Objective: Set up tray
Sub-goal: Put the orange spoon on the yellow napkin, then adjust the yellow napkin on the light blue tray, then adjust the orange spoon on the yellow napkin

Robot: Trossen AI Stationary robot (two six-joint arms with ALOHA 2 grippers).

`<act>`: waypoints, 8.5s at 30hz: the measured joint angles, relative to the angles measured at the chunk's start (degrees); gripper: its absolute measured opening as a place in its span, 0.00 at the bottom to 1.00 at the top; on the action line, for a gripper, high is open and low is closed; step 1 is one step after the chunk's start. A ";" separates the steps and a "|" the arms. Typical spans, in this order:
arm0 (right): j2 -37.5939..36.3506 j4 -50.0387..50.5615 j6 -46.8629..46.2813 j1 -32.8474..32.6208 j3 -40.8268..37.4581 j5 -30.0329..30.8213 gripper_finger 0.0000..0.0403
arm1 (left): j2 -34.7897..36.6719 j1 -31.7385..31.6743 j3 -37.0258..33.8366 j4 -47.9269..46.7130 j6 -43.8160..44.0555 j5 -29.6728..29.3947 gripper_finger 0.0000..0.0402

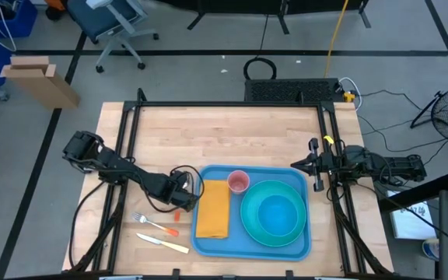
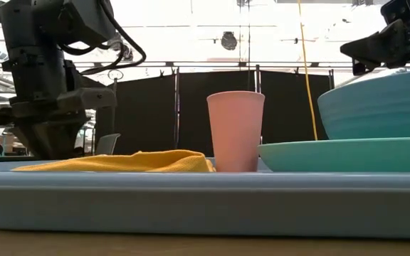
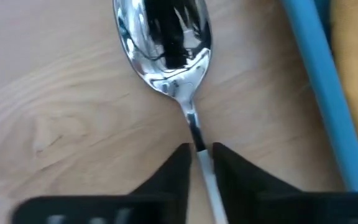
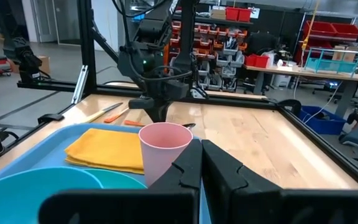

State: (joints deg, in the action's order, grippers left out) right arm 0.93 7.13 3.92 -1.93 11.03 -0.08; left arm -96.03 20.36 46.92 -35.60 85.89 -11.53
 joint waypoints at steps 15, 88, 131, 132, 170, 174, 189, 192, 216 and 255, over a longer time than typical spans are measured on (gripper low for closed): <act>0.02 1.53 -1.29 -0.04 0.00 -0.17 0.00 | 2.18 -0.09 1.27 -3.22 2.80 -5.08 0.03; 1.03 -0.02 -1.96 -0.07 -0.04 -3.02 0.00 | -18.12 3.17 25.59 11.68 5.54 -13.99 0.28; 1.81 -2.61 -3.71 -0.07 -1.66 -2.84 0.00 | -19.64 11.11 25.72 9.60 -10.38 -9.60 0.00; 1.81 -2.60 -3.68 -0.07 -1.66 -2.81 0.00 | -19.69 11.10 25.72 10.16 -10.38 -9.62 0.00; 1.83 -2.59 -3.22 -0.04 -1.70 -2.76 0.00 | -19.47 4.06 44.35 -11.97 -17.03 -11.67 0.21; 1.84 -2.59 -2.60 -0.07 -1.70 -2.75 0.00 | -20.84 0.03 44.39 -11.01 -13.95 -6.43 0.29; 1.84 -2.57 -1.56 -0.04 -1.73 -2.79 0.00 | -23.93 -4.20 44.30 -12.72 -16.07 3.27 0.47; 1.81 -2.62 -1.66 -0.04 -1.73 -2.73 0.00 | -25.67 -5.08 44.26 -13.49 -17.31 4.46 0.47; 2.54 -2.81 -1.75 -0.04 -1.77 -2.73 0.00 | -26.16 -7.10 46.57 -14.18 -21.46 4.15 0.25; 2.54 -2.77 -1.75 -0.04 -1.75 -2.73 0.00 | -26.60 -6.29 44.78 -13.81 -18.70 0.98 0.31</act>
State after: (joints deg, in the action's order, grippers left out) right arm 3.46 4.36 2.17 -1.98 9.28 -2.81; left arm -122.63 14.06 91.70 -49.41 67.18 -10.55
